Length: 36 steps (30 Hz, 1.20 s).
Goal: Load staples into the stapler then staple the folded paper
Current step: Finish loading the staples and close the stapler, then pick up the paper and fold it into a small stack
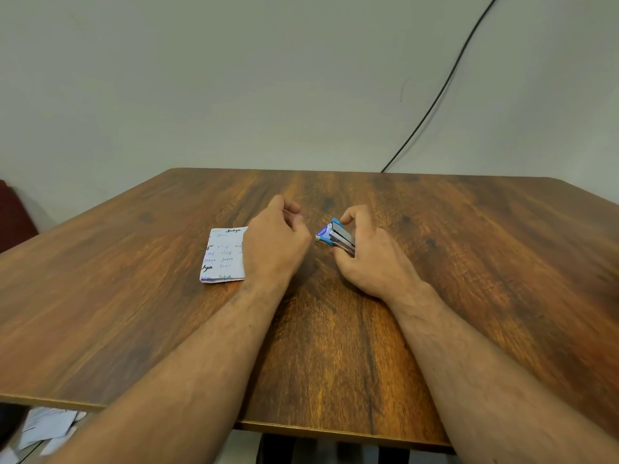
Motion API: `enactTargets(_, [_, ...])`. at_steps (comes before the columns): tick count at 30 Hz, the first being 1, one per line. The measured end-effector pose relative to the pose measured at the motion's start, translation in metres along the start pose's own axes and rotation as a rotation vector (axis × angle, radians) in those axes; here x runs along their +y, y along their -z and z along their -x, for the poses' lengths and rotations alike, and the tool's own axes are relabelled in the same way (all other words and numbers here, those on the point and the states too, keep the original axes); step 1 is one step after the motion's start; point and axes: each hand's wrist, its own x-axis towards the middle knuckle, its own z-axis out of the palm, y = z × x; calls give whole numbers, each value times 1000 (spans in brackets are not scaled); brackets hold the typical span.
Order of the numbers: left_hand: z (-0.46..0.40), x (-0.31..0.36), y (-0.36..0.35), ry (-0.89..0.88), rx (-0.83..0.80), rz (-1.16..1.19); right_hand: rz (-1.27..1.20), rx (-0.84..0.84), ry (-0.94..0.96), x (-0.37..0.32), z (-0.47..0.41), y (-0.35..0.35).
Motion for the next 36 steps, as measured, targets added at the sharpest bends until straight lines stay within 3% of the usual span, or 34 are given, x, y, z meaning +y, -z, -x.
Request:
enactTargets(3, [-4,-12,0,86,-89,-368,29,31,-55,3,-1,1])
enactTargets(6, [-4,-15,1,225,-213,-534,24,34,-74,7,-1,1])
enactTargets(11, [-3,-8,4,310,-314,-514,64,-17,-38,9,-3,0])
enactTargets(15, [-3,-3,10,292,-229,-370,163,-66,-38,9,-4,-2])
enactTargets(19, [-2,-13,10,190,-175,-517,232,-92,-76,9,-5,-3])
enactTargets(22, [-1,-17,7,275,-223,-609,245,-103,-76,7,-3,-3])
enactTargets(30, [-5,-17,7,377,-292,-575,184,-3,47,2,-1,-2])
enactTargets(33, [-5,-14,12,330,-195,-530,154,16,74,1,-1,-1])
enactTargets(36, [-6,-13,17,214,5,-321,133,27,65,1,-2,0])
